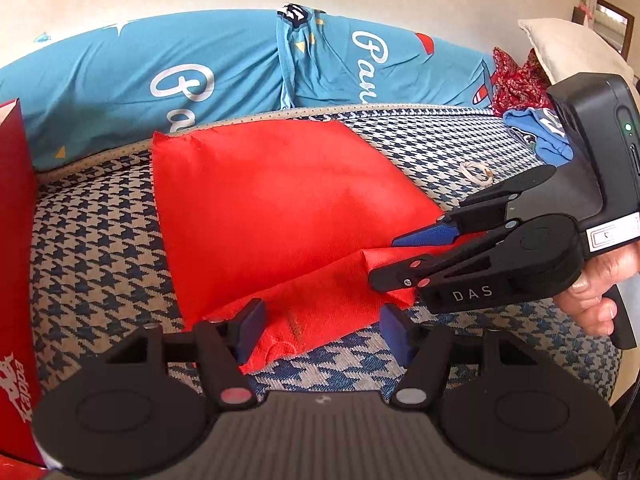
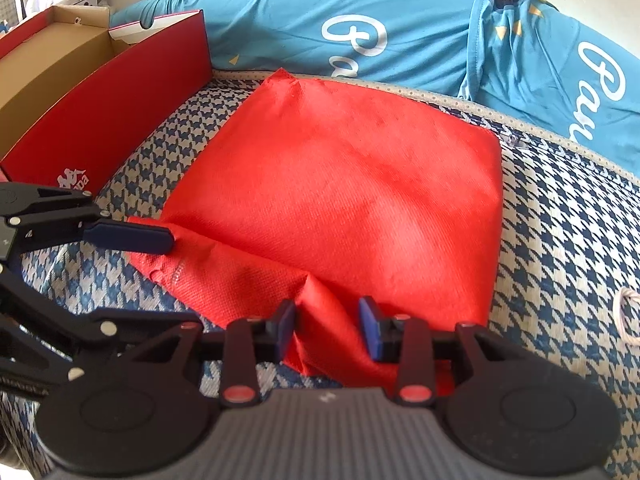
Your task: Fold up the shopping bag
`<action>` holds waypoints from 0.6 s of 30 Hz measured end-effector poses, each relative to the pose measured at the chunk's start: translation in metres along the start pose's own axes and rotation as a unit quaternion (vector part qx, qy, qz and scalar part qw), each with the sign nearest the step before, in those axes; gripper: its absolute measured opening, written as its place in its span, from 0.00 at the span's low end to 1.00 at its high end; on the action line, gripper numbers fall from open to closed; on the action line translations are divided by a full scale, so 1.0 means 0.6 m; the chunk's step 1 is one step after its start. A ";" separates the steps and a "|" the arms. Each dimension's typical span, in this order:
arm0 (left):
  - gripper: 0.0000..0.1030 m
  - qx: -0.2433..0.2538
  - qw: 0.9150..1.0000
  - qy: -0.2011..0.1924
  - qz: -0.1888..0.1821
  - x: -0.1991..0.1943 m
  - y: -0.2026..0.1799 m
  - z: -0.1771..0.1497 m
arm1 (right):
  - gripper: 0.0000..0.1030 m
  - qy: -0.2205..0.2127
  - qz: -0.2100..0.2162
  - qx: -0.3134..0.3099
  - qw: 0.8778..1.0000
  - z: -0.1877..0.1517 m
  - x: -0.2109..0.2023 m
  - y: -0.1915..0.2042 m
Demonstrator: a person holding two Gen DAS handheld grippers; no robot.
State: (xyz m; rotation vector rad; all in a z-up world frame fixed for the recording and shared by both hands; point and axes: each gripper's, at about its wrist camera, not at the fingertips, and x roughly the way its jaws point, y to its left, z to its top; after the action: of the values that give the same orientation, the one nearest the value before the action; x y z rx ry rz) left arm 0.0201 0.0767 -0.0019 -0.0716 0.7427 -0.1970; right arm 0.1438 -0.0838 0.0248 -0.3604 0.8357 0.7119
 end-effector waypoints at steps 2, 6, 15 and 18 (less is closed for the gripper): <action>0.61 -0.004 1.000 0.003 0.002 0.005 0.002 -0.001 | 0.33 -0.005 0.002 -0.003 1.000 -0.001 -0.002 -0.001; 0.61 -0.021 1.000 0.009 0.002 0.013 0.007 -0.002 | 0.34 -0.015 0.009 -0.008 1.000 -0.004 -0.009 -0.005; 0.61 -0.048 0.999 0.009 -0.003 0.015 0.013 -0.001 | 0.37 -0.041 0.022 -0.033 0.998 -0.027 -0.054 -0.031; 0.61 -0.047 0.999 0.009 -0.001 0.015 0.011 -0.001 | 0.37 -0.052 0.022 -0.040 0.998 -0.041 -0.067 -0.043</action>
State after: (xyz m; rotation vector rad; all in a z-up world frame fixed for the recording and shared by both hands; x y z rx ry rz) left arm 0.0272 0.0815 -0.0096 -0.1607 0.7696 -0.1644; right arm 0.1300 -0.1332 0.0409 -0.3738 0.7198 0.7999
